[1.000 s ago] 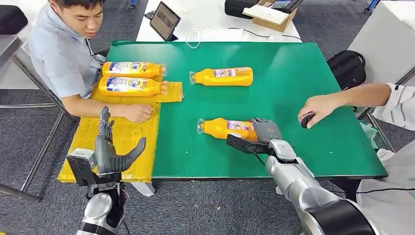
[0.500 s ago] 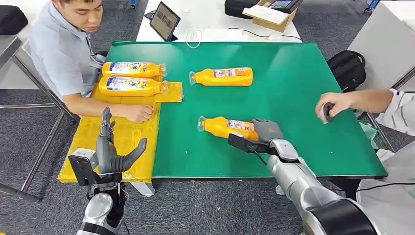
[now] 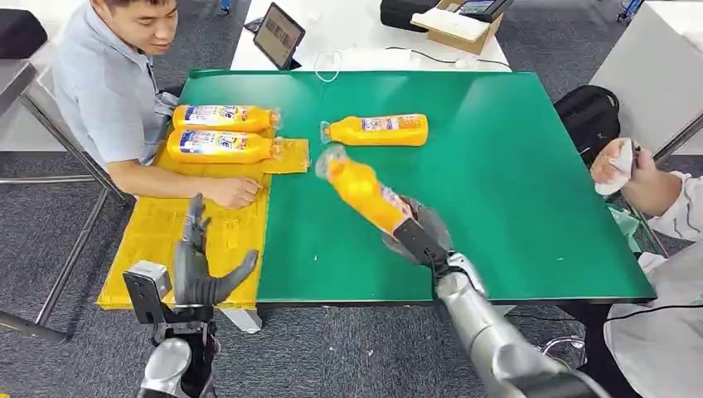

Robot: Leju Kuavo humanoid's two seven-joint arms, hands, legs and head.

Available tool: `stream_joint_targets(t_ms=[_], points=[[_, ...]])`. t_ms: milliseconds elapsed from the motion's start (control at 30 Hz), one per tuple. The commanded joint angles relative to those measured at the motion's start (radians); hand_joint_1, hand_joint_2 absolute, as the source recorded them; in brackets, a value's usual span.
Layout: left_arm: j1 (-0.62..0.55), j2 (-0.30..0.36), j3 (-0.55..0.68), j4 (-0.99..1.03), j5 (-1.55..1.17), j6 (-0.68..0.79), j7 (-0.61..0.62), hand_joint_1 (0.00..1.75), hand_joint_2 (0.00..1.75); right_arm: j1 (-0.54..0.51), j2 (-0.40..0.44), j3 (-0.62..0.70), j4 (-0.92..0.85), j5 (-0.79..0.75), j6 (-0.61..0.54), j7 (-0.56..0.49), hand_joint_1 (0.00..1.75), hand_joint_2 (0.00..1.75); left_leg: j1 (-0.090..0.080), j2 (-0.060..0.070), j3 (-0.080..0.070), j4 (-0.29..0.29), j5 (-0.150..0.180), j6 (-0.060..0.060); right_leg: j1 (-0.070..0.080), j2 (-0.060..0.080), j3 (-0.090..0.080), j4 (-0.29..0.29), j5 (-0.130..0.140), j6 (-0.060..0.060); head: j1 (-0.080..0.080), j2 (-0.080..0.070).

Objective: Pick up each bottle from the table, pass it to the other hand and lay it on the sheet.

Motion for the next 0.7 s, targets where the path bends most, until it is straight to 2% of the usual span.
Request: stream_joint_targets(t_ms=[33, 167, 233, 300, 400, 500, 667, 700], points=[[0.057, 0.007, -0.051, 0.038, 0.02, -0.06, 0.012, 0.0, 1.75, 0.211, 0.066, 0.022, -0.491, -0.153, -0.067, 0.021, 1.75, 1.75, 0.001, 0.0, 0.007, 0.0, -0.005, -0.001, 0.001, 0.0, 0.007, 0.0, -0.005, -0.003, 0.001, 0.0], [0.062, 0.002, -0.075, 0.052, 0.034, -0.118, 0.029, 0.0, 1.75, 0.275, 0.055, 0.09, -0.668, -0.238, -0.185, -0.005, 1.75, 1.75, 0.0, -0.001, -0.002, 0.0, -0.001, -0.001, -0.001, -0.001, -0.002, 0.0, -0.002, -0.002, 0.001, 0.0], [0.054, 0.002, -0.091, 0.065, 0.054, -0.147, 0.032, 0.0, 1.75, 0.289, 0.055, 0.126, -0.696, -0.219, -0.204, -0.005, 1.75, 1.75, 0.0, -0.002, 0.001, 0.001, -0.004, -0.002, 0.0, -0.002, 0.002, 0.001, -0.005, -0.003, 0.001, 0.0], [0.039, 0.003, -0.102, 0.08, 0.089, -0.182, 0.042, 0.0, 1.75, 0.287, 0.056, 0.165, -0.671, -0.202, -0.192, -0.005, 1.75, 1.75, -0.002, -0.002, -0.002, 0.0, -0.001, -0.001, -0.001, -0.002, -0.002, 0.0, -0.002, -0.002, 0.001, 0.0], [0.018, 0.003, -0.12, 0.089, 0.154, -0.238, 0.052, 0.0, 1.75, 0.272, 0.067, 0.255, -0.586, -0.159, -0.181, -0.005, 1.75, 1.75, -0.001, 0.001, 0.003, 0.0, -0.004, -0.002, 0.0, 0.001, 0.002, 0.0, -0.004, -0.003, 0.001, 0.0], [0.006, 0.004, -0.135, 0.06, 0.196, -0.262, 0.025, 0.0, 1.75, 0.216, 0.096, 0.361, -0.387, -0.145, -0.109, -0.005, 1.75, 1.75, 0.0, 0.004, 0.003, 0.0, -0.004, -0.003, 0.0, 0.003, 0.001, 0.0, -0.003, -0.004, 0.001, 0.0], [-0.002, 0.004, -0.141, 0.044, 0.206, -0.264, 0.019, 0.0, 1.75, 0.198, 0.111, 0.412, -0.332, -0.123, -0.114, -0.005, 1.75, 1.75, 0.0, 0.003, 0.001, -0.001, -0.003, -0.002, 0.0, 0.003, 0.0, -0.001, -0.001, -0.003, 0.001, 0.0], [-0.038, -0.008, -0.156, 0.036, 0.247, -0.254, 0.008, 0.0, 1.75, 0.188, 0.12, 0.581, -0.304, -0.166, -0.117, -0.005, 1.75, 1.75, 0.001, 0.004, 0.002, 0.0, -0.003, -0.002, 0.001, 0.004, 0.001, -0.001, -0.002, -0.003, 0.001, 0.0]])
